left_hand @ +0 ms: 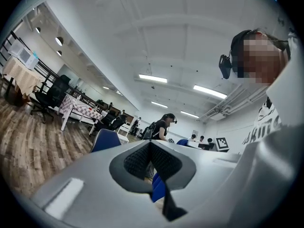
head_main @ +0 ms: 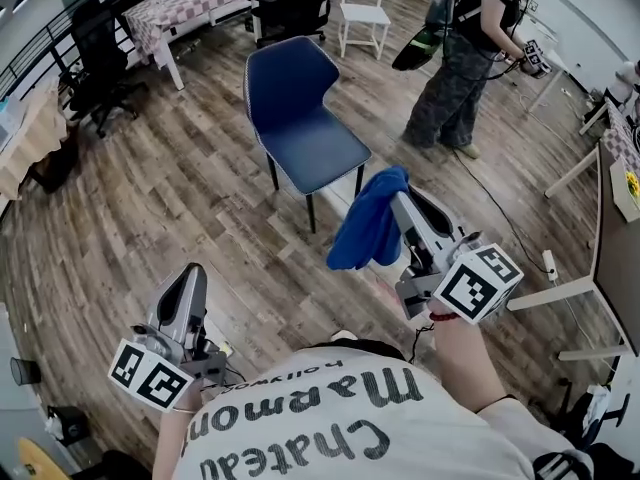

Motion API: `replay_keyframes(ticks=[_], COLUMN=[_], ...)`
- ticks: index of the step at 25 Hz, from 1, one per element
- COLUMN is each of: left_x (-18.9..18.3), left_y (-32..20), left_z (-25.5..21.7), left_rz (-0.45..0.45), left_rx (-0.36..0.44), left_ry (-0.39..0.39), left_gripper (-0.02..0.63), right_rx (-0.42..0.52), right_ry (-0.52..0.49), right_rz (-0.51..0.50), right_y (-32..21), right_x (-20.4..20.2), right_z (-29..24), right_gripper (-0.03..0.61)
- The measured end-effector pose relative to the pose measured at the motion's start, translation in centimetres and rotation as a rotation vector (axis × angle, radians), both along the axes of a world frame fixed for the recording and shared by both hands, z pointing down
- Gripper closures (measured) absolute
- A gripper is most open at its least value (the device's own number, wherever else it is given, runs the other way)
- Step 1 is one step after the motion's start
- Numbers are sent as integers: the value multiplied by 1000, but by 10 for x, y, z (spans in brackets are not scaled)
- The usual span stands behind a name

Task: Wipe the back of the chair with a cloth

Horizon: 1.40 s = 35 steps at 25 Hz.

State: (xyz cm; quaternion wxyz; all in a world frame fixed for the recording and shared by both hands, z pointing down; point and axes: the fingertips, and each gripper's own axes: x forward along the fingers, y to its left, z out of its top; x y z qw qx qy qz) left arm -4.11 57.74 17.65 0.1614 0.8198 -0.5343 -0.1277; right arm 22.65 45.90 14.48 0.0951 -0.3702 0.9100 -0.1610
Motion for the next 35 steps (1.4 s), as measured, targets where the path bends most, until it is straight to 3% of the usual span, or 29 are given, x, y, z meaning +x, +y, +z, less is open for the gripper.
replay_keyframes(ticks=[10, 15, 20, 35], left_x=[-26, -30, -35, -25], left_y=[-15, -46, -85, -231], left_z=[6, 8, 12, 2], left_rz=[13, 13, 1, -31], left_rx=[-10, 6, 8, 46], left_ry=[31, 31, 29, 16], left_gripper=[609, 609, 609, 609], right_rx=[-28, -12, -7, 17], right_ry=[0, 46, 14, 44], right_rz=[62, -3, -43, -185], right_y=[-9, -33, -73, -210], right_x=[-4, -35, -46, -70], right_z=[-2, 6, 7, 10], right_gripper=[523, 523, 523, 523])
